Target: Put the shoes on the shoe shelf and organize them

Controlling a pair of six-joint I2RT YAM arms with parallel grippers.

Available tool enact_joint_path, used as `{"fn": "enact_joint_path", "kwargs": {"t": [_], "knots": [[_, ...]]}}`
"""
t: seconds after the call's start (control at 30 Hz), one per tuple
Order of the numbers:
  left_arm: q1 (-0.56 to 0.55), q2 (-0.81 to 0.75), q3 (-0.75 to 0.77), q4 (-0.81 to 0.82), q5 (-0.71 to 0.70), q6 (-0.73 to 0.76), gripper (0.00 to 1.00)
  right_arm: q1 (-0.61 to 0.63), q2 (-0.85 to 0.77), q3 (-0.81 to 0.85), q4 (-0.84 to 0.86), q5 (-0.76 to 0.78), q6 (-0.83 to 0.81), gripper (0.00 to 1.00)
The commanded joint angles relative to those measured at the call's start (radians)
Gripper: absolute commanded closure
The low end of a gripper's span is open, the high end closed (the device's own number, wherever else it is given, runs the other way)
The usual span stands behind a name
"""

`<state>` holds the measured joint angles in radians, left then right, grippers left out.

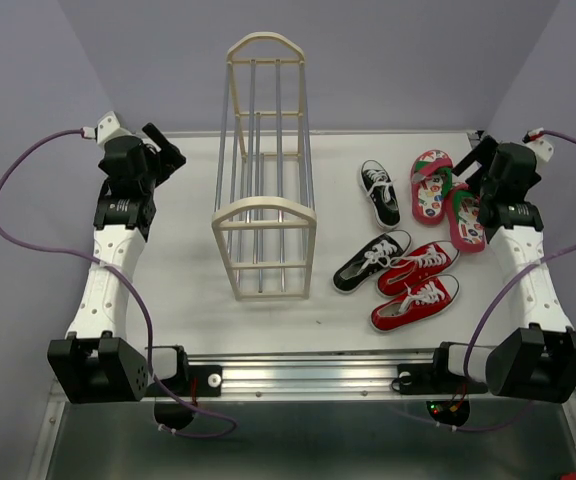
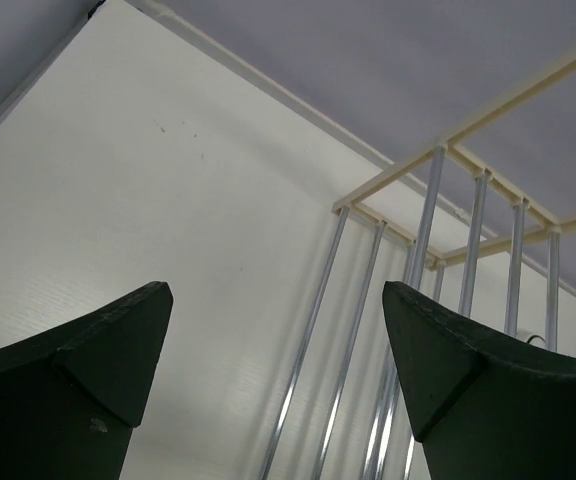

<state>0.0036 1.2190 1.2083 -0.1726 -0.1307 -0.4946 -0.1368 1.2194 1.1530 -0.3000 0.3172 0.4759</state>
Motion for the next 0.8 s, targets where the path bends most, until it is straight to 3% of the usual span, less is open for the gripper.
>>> {"fn": "enact_joint_path", "kwargs": {"t": [0.0, 0.13, 0.23, 0.37, 0.57, 0.77], "knots": [[0.033, 0.011, 0.04, 0.059, 0.072, 0.047, 0.01, -0.001, -0.011, -0.025, 0.039, -0.098, -0.062, 0.0], [0.036, 0.005, 0.011, 0.085, 0.097, 0.068, 0.01, -0.001, -0.024, -0.082, 0.162, -0.341, -0.123, 0.0], [0.036, -0.013, -0.009, 0.088, 0.105, 0.073, 0.01, 0.026, -0.009, -0.067, 0.164, -0.452, -0.154, 0.0], [0.036, -0.053, -0.036, 0.102, 0.126, 0.064, 0.01, 0.198, 0.057, 0.003, 0.089, -0.33, -0.224, 0.0], [0.036, -0.114, -0.075, 0.107, 0.126, 0.064, 0.01, 0.236, 0.144, 0.014, 0.076, -0.323, -0.232, 0.0], [0.036, -0.127, -0.105, 0.128, 0.249, 0.053, 0.01, 0.301, 0.245, 0.019, 0.052, -0.359, -0.313, 0.0]]}}
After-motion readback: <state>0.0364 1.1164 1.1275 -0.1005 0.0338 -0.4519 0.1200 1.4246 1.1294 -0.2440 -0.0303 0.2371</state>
